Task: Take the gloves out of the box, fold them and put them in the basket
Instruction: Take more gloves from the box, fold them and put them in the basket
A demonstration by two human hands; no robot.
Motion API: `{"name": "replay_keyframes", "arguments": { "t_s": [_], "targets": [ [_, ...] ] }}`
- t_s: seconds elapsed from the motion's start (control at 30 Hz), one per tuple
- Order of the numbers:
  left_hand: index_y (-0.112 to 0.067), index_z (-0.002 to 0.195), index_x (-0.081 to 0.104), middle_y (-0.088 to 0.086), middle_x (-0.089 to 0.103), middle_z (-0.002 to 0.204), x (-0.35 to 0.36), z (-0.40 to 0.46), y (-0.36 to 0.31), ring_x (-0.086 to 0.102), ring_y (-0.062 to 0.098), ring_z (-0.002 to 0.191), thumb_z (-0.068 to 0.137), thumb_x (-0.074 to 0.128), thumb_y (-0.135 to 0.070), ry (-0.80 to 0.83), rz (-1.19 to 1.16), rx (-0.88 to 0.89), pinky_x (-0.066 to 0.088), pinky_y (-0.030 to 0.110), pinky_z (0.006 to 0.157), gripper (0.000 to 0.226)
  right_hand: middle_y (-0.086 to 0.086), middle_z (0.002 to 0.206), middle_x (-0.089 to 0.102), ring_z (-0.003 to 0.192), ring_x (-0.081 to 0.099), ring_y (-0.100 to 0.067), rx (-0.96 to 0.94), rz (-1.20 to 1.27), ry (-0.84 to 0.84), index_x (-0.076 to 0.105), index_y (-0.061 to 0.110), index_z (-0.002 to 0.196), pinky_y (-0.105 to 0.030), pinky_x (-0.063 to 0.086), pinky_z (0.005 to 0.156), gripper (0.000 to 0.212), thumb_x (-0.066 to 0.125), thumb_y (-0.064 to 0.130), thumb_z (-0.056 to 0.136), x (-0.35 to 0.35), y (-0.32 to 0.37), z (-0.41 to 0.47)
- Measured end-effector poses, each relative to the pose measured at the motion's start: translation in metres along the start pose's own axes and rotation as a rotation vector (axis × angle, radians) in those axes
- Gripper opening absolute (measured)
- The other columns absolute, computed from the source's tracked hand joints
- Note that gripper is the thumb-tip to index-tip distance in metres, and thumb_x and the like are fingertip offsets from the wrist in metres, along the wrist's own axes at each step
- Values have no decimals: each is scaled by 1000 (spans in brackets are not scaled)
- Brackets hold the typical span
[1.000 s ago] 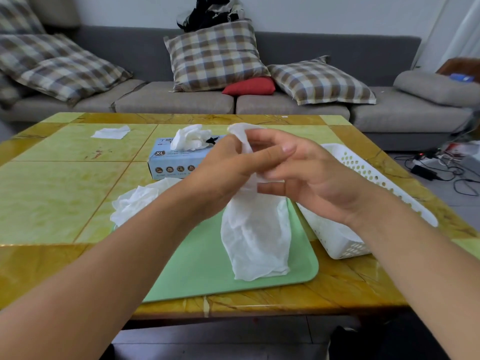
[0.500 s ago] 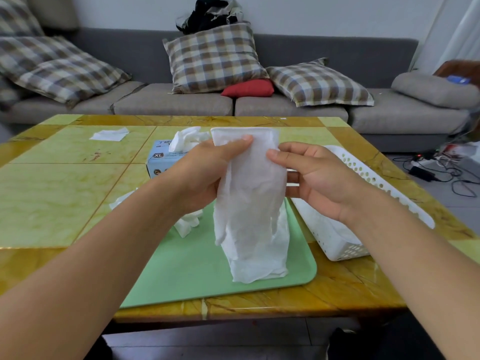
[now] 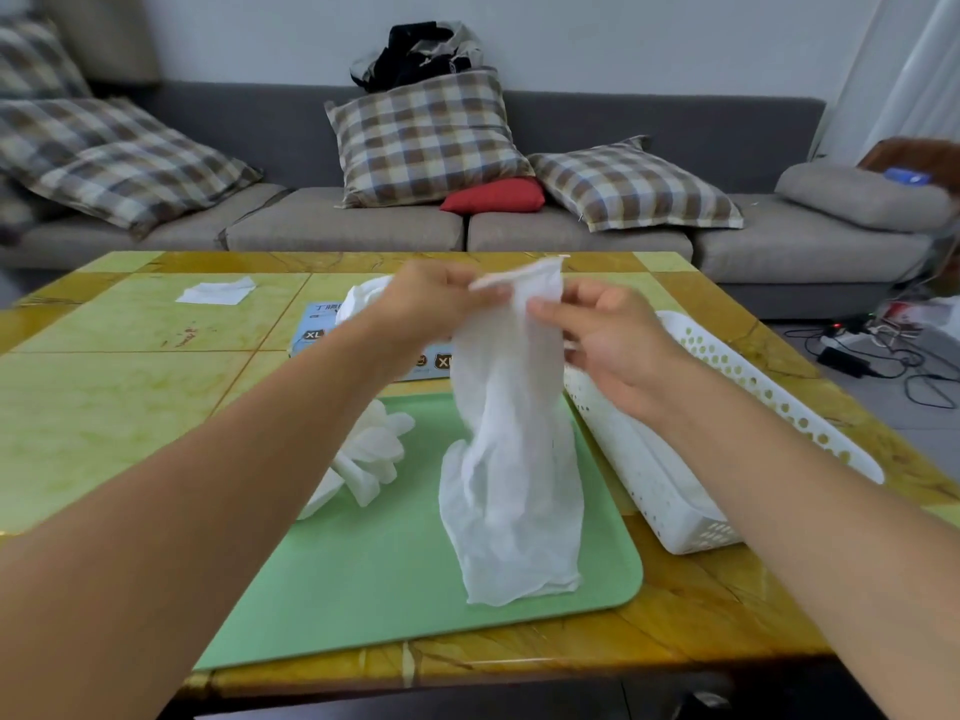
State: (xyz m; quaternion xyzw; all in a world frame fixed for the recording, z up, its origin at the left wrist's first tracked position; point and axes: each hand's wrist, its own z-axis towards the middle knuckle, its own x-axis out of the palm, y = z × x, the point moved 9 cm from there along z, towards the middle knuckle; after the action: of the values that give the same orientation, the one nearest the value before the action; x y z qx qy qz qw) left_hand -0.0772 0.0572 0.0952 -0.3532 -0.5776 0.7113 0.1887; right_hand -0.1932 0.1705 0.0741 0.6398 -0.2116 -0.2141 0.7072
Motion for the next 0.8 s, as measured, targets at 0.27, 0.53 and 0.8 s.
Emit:
{"name": "replay_keyframes", "arguments": {
  "t_s": [0.27, 0.53, 0.8],
  "targets": [
    [-17, 84, 79, -11, 71, 68, 13, -30, -21, 57, 3, 53, 82, 82, -24, 11, 346, 396, 49, 27, 52, 8, -13, 91, 76, 81, 72, -19, -263, -530, 94, 74, 10, 93, -46, 59, 81, 14, 82, 7, 82, -18, 14, -20],
    [-26, 84, 80, -13, 70, 78, 49, -79, 87, 63, 7, 72, 76, 87, -21, 242, 584, 418, 51, 27, 66, 11, 9, 86, 66, 82, 63, -14, -284, -1420, 564, 68, 28, 87, -41, 55, 73, 7, 63, 23, 87, 32, -60, -72],
    [-24, 89, 79, -13, 70, 81, 49, -99, 65, 63, 7, 75, 81, 84, -23, 315, 564, 538, 48, 20, 66, 9, 11, 80, 64, 72, 61, -9, -173, -1373, 623, 72, 28, 93, -36, 56, 67, 23, 62, 12, 81, 33, -60, -96]
  ]
}}
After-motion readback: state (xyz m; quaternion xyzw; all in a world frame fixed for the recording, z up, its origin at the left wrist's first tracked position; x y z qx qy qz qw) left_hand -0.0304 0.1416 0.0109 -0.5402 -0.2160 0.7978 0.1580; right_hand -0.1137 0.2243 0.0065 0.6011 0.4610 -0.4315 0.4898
